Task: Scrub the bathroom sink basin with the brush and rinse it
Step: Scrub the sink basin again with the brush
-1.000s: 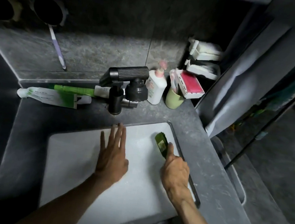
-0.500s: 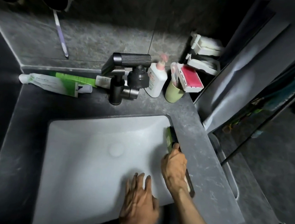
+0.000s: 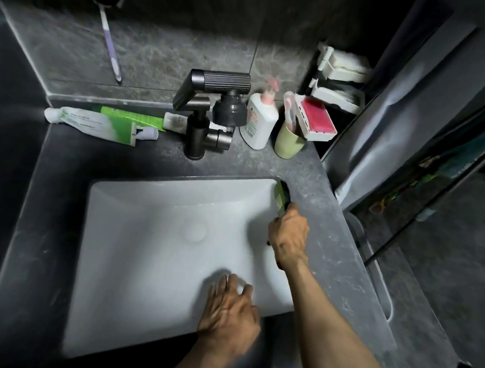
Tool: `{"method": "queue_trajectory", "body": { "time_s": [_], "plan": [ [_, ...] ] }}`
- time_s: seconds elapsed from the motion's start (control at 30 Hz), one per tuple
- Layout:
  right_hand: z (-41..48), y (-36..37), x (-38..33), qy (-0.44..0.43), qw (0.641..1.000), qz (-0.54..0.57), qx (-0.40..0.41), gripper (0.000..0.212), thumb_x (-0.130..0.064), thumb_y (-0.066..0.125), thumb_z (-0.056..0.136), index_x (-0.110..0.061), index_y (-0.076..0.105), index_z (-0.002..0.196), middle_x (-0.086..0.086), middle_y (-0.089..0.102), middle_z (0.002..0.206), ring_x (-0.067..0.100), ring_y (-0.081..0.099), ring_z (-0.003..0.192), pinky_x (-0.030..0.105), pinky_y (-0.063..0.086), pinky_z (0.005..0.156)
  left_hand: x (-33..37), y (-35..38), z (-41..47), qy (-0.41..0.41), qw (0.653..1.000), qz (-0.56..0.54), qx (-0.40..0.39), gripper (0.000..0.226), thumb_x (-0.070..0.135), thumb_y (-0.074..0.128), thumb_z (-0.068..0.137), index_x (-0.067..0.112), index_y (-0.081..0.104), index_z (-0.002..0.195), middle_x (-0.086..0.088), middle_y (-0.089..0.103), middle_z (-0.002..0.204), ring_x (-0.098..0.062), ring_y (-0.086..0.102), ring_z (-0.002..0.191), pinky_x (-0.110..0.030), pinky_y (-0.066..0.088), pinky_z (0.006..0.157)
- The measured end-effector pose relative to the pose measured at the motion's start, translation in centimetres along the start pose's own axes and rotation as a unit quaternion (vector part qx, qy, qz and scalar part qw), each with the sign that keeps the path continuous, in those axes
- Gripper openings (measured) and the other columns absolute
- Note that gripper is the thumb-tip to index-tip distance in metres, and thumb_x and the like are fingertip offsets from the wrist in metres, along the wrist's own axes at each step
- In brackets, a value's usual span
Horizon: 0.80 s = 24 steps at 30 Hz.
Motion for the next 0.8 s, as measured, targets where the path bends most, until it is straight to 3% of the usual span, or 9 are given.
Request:
{"method": "queue_trajectory", "body": {
  "time_s": [0.1, 0.17, 0.23, 0.37, 0.5, 0.6, 0.8],
  "plan": [
    [-2.3, 0.1, 2.3, 0.017, 1.0, 0.015, -0.008, 0.041, -0.011, 0.047, 0.084, -0.008, 0.049, 0.125, 0.025, 0.068, 0.101, 0.044, 0.064, 0.098, 0.044, 0.052, 0.088, 0.2, 0.0, -0.3, -0.003, 0.999, 0.007, -0.043, 0.059, 0.04, 0.029, 0.088, 0.023, 0.05, 0.141, -0.014, 0.034, 0.156, -0.034, 0.024, 0.15, -0.046, 0.017, 0.125],
    [-5.5, 0.2, 4.7, 0.024, 0.999, 0.043, -0.02, 0.043, -0.02, 0.041, 0.079, -0.018, 0.046, 0.122, 0.021, 0.07, 0.09, 0.04, 0.069, 0.083, 0.045, 0.057, 0.079, 0.3, -0.4, -0.3, -0.006, 0.999, 0.008, -0.044, 0.061, 0.041, 0.028, 0.088, 0.023, 0.047, 0.143, -0.011, 0.029, 0.159, -0.029, 0.02, 0.151, -0.043, 0.013, 0.126],
    [-5.5, 0.3, 5.1, 0.027, 0.998, 0.05, -0.028, 0.039, -0.021, 0.039, 0.076, -0.019, 0.047, 0.115, 0.02, 0.07, 0.087, 0.039, 0.069, 0.079, 0.046, 0.058, 0.074, 0.5, -0.6, -0.2, -0.003, 0.999, 0.003, -0.036, 0.058, 0.04, 0.029, 0.088, 0.024, 0.05, 0.14, -0.009, 0.033, 0.156, -0.027, 0.024, 0.148, -0.042, 0.012, 0.126],
    [-0.5, -0.3, 1.3, 0.013, 0.999, 0.031, -0.028, 0.04, -0.008, 0.051, 0.084, -0.005, 0.052, 0.124, 0.027, 0.065, 0.112, 0.046, 0.059, 0.106, 0.042, 0.047, 0.091, 0.3, -0.8, -0.1, -0.007, 0.999, 0.003, -0.047, 0.062, 0.04, 0.023, 0.086, 0.023, 0.051, 0.139, -0.008, 0.038, 0.149, -0.026, 0.029, 0.143, -0.041, 0.016, 0.125],
    [-4.0, 0.5, 4.6, 0.029, 0.998, 0.039, -0.035, 0.046, -0.013, 0.049, 0.083, -0.012, 0.048, 0.129, 0.024, 0.068, 0.103, 0.042, 0.063, 0.096, 0.042, 0.054, 0.084, 0.2, -1.0, -0.2, -0.01, 0.998, 0.001, -0.061, 0.051, 0.041, 0.033, 0.091, 0.023, 0.055, 0.134, -0.009, 0.041, 0.144, -0.026, 0.032, 0.139, -0.04, 0.023, 0.121],
    [-7.9, 1.7, 9.3, 0.088, 0.993, 0.049, -0.066, 0.038, -0.019, 0.049, 0.073, -0.023, 0.045, 0.111, 0.017, 0.073, 0.093, 0.035, 0.07, 0.083, 0.042, 0.058, 0.075, 0.2, -0.9, -0.3, -0.015, 0.997, -0.001, -0.071, 0.051, 0.041, 0.034, 0.092, 0.024, 0.055, 0.135, -0.008, 0.042, 0.143, -0.026, 0.034, 0.138, -0.04, 0.025, 0.12],
    [-4.1, 0.2, 5.6, 0.063, 0.995, 0.06, -0.054, 0.033, -0.005, 0.05, 0.081, -0.005, 0.052, 0.114, 0.024, 0.066, 0.107, 0.042, 0.063, 0.101, 0.047, 0.054, 0.088, 0.0, -1.4, -0.1, -0.031, 0.996, -0.032, -0.073, 0.05, 0.036, 0.042, 0.093, 0.021, 0.053, 0.139, -0.007, 0.044, 0.143, -0.026, 0.037, 0.137, -0.041, 0.03, 0.119]
  ]
}}
Point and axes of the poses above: each hand's wrist, its own z-axis towards the middle knuckle, its own y-axis out of the palm, x = y × z, the point moved 8 cm from there along z, towards the middle knuckle
